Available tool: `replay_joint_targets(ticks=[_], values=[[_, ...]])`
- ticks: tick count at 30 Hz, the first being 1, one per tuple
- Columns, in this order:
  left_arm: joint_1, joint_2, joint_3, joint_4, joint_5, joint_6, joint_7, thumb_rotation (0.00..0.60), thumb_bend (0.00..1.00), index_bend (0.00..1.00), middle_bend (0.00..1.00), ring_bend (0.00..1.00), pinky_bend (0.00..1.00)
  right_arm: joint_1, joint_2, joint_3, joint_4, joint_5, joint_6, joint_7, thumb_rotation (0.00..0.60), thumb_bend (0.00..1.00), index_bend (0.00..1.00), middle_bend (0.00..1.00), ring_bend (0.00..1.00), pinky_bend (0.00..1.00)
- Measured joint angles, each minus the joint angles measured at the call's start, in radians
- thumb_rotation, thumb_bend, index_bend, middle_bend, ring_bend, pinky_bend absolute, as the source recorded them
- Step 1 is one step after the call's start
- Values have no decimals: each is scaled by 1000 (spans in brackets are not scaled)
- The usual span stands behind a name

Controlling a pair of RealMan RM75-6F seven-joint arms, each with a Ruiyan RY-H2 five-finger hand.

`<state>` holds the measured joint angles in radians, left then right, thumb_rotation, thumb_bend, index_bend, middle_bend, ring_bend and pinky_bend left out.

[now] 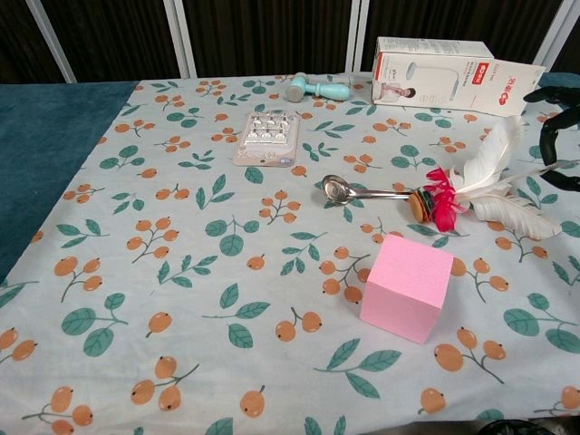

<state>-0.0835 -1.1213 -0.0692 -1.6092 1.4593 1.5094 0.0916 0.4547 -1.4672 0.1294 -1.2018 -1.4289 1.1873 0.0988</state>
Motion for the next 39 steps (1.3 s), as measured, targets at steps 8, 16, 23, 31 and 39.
replay_joint_targets(ticks=[8, 16, 23, 31, 39], values=[[-1, 0, -1, 2, 0, -1, 1, 600, 388, 69, 80, 0, 0, 1, -9, 0, 15, 10, -11, 7, 600, 368, 660, 46, 59, 136], [0, -1, -1, 0, 1, 2, -1, 600, 388, 69, 80, 0, 0, 12, 5, 10, -4, -6, 2, 5, 600, 444, 681, 46, 59, 136], [1, 0, -1, -2, -1, 2, -2, 600, 388, 69, 80, 0, 0, 31, 34, 21, -56, -18, 0, -34, 600, 473, 703, 52, 59, 136], [2, 2, -1, -4, -1, 3, -4, 600, 388, 69, 80, 0, 0, 68, 79, 46, -151, -20, -17, -141, 600, 477, 712, 57, 59, 136], [2, 3, -1, -5, 0, 3, -5, 600, 388, 69, 80, 0, 0, 109, 119, 86, -253, 9, -47, -257, 600, 485, 720, 57, 59, 136]])
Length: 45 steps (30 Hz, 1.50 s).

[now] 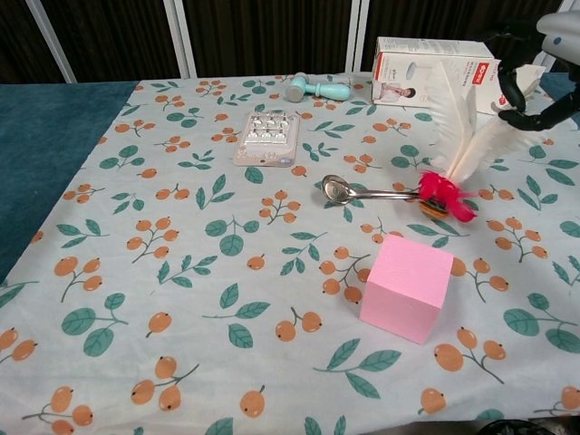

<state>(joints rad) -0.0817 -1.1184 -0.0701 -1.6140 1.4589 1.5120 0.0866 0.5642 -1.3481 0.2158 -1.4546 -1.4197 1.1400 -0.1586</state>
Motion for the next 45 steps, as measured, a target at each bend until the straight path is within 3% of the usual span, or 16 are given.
replay_joint_targets(ticks=[9, 16, 19, 22, 24, 27, 36, 45], values=[[0, 0, -1, 0, -1, 0, -1, 600, 388, 69, 79, 0, 0, 24, 31, 11, -121, 14, -14, -111, 600, 485, 723, 57, 59, 136], [0, 1, 0, 0, -1, -1, 0, 600, 388, 69, 80, 0, 0, 9, 37, -24, -194, -13, 17, -165, 600, 484, 708, 57, 58, 136], [0, 0, 0, 0, -1, -2, 2, 600, 388, 69, 80, 0, 0, -2, 39, -42, -222, -31, 33, -178, 600, 470, 602, 54, 58, 136], [0, 0, 0, -1, -2, -1, 4, 600, 388, 69, 80, 0, 0, -11, 42, -58, -250, -46, 44, -195, 600, 415, 384, 47, 56, 136], [0, 0, -1, -1, -2, 0, 4, 600, 388, 69, 80, 0, 0, -16, 44, -65, -265, -58, 52, -203, 600, 359, 179, 40, 53, 136], [0, 0, -1, 0, -3, -1, 5, 600, 388, 69, 80, 0, 0, -23, 50, -71, -287, -70, 69, -223, 600, 313, 42, 35, 52, 136], [0, 0, 0, 1, 1, 1, 1, 600, 388, 69, 80, 0, 0, -70, 131, -13, -359, -20, 170, -232, 600, 243, 2, 34, 52, 136], [-1, -1, 1, 0, 5, 3, 10, 600, 388, 69, 80, 0, 0, -191, 330, 6, -407, 97, 207, -33, 600, 183, 0, 20, 53, 136]])
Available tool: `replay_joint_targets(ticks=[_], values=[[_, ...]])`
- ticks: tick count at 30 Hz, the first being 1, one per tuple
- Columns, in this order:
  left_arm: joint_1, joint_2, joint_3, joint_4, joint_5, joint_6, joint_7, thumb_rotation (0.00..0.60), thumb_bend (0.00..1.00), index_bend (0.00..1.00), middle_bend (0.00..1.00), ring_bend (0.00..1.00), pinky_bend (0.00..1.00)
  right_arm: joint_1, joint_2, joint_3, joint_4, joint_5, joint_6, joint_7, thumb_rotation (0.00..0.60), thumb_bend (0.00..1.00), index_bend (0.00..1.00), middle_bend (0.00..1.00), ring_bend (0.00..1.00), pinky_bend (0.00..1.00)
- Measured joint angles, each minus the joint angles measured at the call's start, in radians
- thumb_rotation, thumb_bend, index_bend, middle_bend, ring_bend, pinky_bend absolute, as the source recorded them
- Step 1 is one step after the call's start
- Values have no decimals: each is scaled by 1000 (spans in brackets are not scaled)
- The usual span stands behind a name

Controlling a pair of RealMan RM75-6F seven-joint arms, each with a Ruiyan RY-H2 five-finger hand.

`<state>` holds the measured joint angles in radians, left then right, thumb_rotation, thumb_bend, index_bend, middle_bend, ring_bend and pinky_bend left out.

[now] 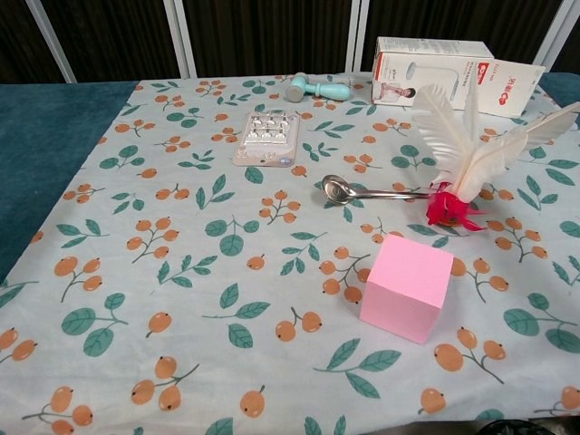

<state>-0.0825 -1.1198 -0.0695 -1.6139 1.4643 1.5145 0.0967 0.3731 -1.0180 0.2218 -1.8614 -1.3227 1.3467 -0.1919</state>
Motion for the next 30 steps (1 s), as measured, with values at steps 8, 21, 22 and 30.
replay_joint_targets(ticks=[8, 21, 22, 30], values=[[0, -2, 0, -1, 4, 4, 10, 600, 388, 69, 80, 0, 0, -145, 72, -78, 72, -21, 65, 187, 600, 183, 0, 19, 53, 136], [1, 2, 2, -3, 13, 8, -7, 600, 388, 69, 80, 0, 0, -268, -134, -172, 328, -192, 267, 203, 600, 183, 0, 15, 51, 136], [1, 3, 2, -3, 14, 8, -9, 600, 388, 69, 80, 0, 0, -273, -152, -178, 351, -203, 273, 197, 600, 183, 0, 15, 51, 136], [1, 4, 8, 1, 36, 16, -19, 600, 388, 68, 79, 0, 0, -275, -205, -208, 426, -243, 241, 178, 600, 183, 0, 15, 50, 136]])
